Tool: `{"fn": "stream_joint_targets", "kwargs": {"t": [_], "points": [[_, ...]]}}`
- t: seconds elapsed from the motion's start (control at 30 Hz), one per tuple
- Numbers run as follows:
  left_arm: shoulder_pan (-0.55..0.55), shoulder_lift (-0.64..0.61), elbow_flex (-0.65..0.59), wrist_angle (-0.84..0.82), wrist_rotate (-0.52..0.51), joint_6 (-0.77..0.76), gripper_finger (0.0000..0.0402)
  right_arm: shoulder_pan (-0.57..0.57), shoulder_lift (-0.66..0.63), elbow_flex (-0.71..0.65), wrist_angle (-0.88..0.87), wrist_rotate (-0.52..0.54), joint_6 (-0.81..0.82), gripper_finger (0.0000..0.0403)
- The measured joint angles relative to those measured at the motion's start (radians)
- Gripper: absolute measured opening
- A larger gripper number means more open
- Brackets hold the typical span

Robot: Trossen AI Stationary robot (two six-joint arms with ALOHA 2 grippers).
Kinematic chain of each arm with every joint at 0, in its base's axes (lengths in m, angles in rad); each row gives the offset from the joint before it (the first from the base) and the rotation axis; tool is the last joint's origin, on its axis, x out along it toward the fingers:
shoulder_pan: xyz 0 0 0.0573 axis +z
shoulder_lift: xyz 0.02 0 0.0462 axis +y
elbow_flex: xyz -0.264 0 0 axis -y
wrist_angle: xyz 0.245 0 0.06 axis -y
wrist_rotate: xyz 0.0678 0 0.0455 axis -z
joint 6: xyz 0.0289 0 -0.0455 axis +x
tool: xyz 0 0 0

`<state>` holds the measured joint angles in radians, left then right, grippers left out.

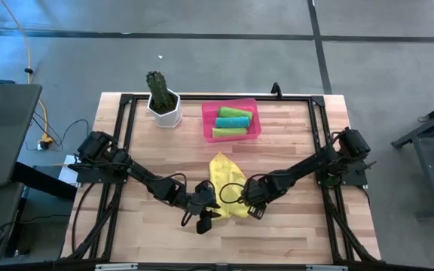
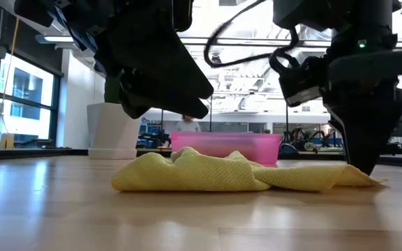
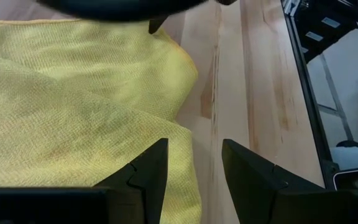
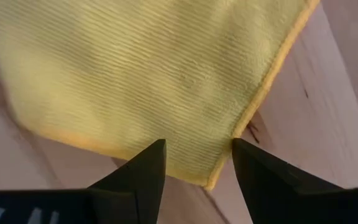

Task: Roll microfiber towels into tight, uniform cylinder then place into a basket
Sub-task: Roll the yellow microfiber cloth

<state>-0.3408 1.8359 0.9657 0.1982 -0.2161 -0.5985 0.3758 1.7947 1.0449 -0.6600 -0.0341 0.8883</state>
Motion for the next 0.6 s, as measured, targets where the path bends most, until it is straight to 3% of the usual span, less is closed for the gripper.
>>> {"fn": "stream_joint_targets", "kwargs": {"t": [0.3, 0.6], "points": [[0.0, 0.0, 0.0, 0.0, 0.0, 0.0, 0.014, 0.016, -0.005, -0.044, 0.051, 0.016, 0.028, 0.0169], [0.0, 0.0, 0.0, 0.001, 0.002, 0.0, 0.014, 0.048, -0.003, -0.047, 0.043, 0.115, 0.004, 0.0063]]}}
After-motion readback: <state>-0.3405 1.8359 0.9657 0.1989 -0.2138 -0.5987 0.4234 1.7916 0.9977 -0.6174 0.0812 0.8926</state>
